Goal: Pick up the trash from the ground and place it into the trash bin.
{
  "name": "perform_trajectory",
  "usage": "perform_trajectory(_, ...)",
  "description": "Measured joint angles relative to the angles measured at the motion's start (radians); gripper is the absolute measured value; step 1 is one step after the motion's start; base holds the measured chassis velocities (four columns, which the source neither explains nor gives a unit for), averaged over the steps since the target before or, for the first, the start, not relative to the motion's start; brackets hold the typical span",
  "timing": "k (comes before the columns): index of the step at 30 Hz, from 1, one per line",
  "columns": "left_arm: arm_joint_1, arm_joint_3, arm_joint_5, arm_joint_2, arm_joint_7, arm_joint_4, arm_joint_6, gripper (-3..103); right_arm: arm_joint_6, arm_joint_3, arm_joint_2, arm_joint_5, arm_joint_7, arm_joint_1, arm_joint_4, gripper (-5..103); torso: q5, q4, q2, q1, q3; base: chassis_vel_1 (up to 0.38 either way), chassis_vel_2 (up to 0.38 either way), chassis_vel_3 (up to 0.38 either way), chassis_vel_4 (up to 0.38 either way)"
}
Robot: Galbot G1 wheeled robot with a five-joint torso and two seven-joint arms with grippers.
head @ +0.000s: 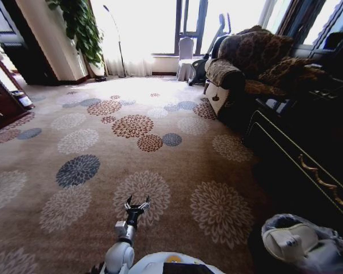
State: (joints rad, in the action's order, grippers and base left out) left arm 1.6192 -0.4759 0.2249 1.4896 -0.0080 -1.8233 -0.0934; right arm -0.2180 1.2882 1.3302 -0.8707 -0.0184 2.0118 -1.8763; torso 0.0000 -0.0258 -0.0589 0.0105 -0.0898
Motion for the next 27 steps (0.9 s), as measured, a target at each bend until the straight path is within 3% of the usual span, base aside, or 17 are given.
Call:
perform_trajectory(1, 0.0, 0.0, 0.0, 0.0, 0.0, 0.0, 0.0, 100, 0.0, 0.0, 0.0, 0.0, 0.0, 0.0, 0.0, 77, 0.0, 0.0, 0.0, 0.0, 0.0, 0.0, 0.0, 0.0, 0.0)
perform_trajectory(3, -0.001, 0.002, 0.0, 0.001, 0.0, 0.002, 0.0, 100, 0.011, 0.012, 0.0, -0.035, 0.0, 0.006, -0.002, 63, 0.0, 0.0, 0.0, 0.0, 0.0, 0.0, 0.0, 0.0, 0.0)
perform_trajectory(10, 0.0, 0.005, 0.0, 0.001, 0.0, 0.005, -0.003, 100, 0.029, 0.038, 0.002, -0.087, 0.0, 0.022, -0.011, 57, 0.0001, 0.0, 0.0, 0.0, 0.0, 0.0, 0.0, 0.0, 0.0)
perform_trajectory(12, 0.001, 0.006, 0.0, 0.0, 0.0, 0.008, -0.006, 100, 0.035, 0.047, 0.002, -0.091, 0.0, 0.028, -0.031, 48, -0.0001, -0.0002, 0.0, 0.0, 0.0, 0.0, 0.0, 0.0, 0.0)
perform_trajectory(25, 0.001, 0.009, -0.002, 0.0, 0.001, 0.013, -0.013, 100, 0.094, 0.088, -0.027, -0.23, 0.0, 0.033, -0.089, 95, 0.0001, 0.0001, 0.0, 0.0, 0.0, 0.0, 0.0, 0.0, 0.0)
perform_trajectory(27, 0.0, 0.009, -0.002, -0.001, 0.001, 0.013, -0.014, 100, 0.099, 0.099, -0.037, -0.274, 0.0, 0.03, -0.102, 99, 0.0001, 0.0, 0.0, 0.0, 0.0, 0.0, 0.0, 0.0, 0.0)
